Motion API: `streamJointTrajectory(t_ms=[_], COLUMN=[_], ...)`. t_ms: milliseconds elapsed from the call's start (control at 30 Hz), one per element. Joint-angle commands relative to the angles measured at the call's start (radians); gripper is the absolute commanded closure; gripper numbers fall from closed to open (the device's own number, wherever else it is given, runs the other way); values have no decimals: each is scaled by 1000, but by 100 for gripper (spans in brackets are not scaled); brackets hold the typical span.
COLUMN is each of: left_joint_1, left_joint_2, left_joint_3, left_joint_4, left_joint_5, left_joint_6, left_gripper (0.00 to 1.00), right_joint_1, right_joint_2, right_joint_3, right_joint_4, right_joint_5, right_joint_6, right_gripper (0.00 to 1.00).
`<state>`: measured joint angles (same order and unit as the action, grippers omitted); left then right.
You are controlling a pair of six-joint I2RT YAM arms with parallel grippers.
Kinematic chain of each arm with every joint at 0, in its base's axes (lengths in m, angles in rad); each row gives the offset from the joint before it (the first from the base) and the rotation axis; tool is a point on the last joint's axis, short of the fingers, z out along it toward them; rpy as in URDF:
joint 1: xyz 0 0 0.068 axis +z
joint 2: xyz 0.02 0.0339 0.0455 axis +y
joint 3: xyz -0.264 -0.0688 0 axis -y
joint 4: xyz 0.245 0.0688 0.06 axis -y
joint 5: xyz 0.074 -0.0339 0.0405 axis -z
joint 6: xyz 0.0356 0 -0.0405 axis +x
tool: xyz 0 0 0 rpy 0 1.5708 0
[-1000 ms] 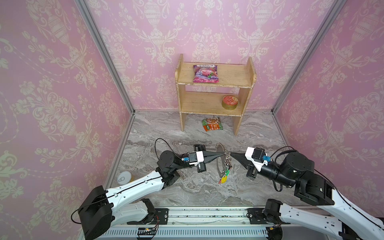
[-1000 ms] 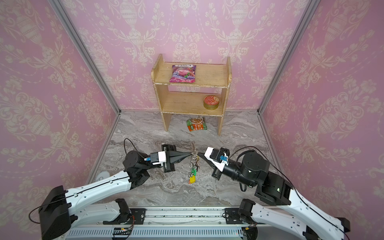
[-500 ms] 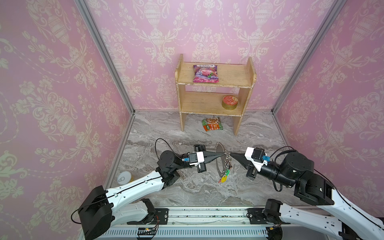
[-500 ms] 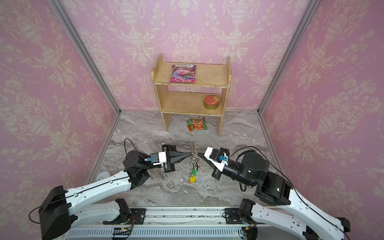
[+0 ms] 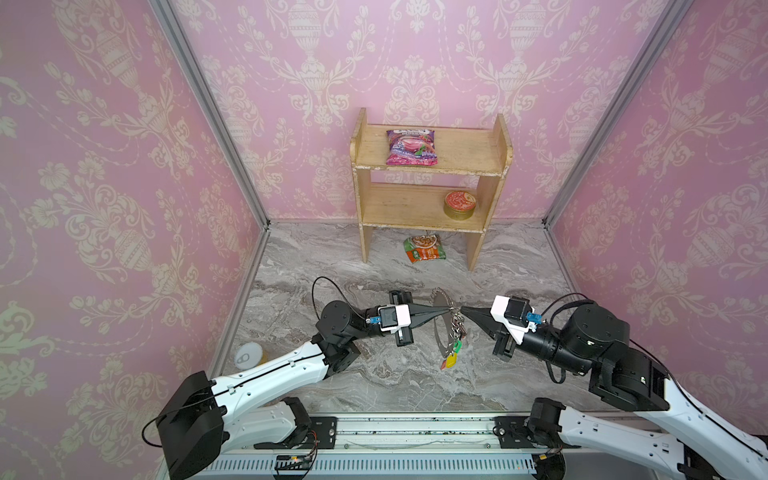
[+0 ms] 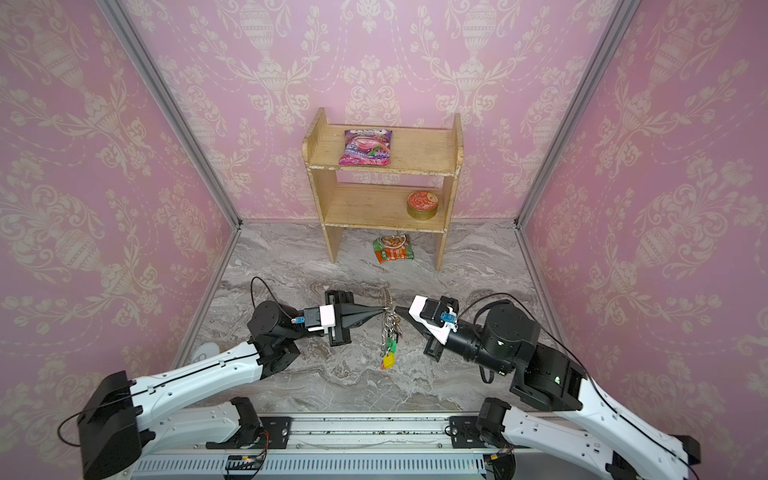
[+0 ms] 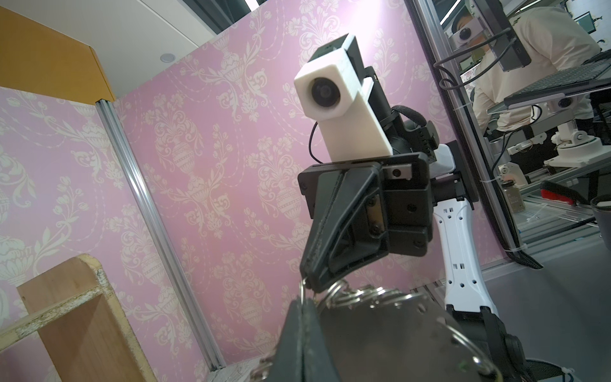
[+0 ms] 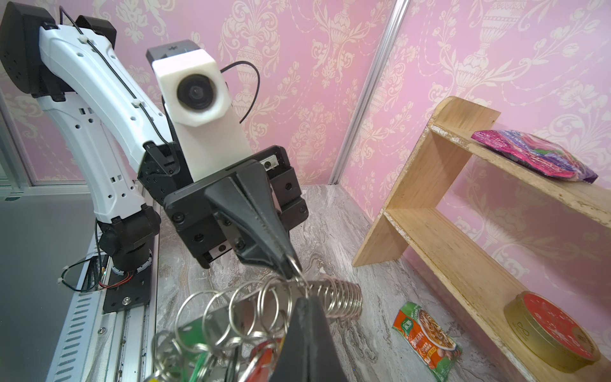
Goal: Put the keys on the keyring
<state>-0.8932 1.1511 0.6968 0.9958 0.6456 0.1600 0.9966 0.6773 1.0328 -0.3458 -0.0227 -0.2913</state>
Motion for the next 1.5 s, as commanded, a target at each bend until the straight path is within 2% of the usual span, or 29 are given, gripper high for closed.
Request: streamJointTrajectory(t_ms=[0, 467, 733, 867, 1167, 1467], left_joint_1=[-13, -14, -15, -14, -14, -15], left_joint_2=[-24, -41, -45, -48, -54, -58], left_joint_3=[23, 18, 17, 18, 15, 13], left_joint_4=[-22, -13, -10, -9, -11, -12], left_joint_5=[29, 12, 6, 5, 6, 9], left_joint_6=[25, 28, 27, 27, 27, 26], left_gripper=[100, 100, 100, 100, 100, 100], right_joint_1=[-1, 0, 0, -1, 0, 0], right_joint_2=[-3, 11, -9, -18, 14, 12], right_joint_3=[19, 43, 44, 47, 61, 51], right_joint_4=[58, 4, -5, -24, -119, -84], right_joint_5=[-11, 23, 23, 23, -24, -27], right_joint_6=[13, 27, 32, 32, 5, -9], right_gripper=[100, 99, 74, 68, 69, 78])
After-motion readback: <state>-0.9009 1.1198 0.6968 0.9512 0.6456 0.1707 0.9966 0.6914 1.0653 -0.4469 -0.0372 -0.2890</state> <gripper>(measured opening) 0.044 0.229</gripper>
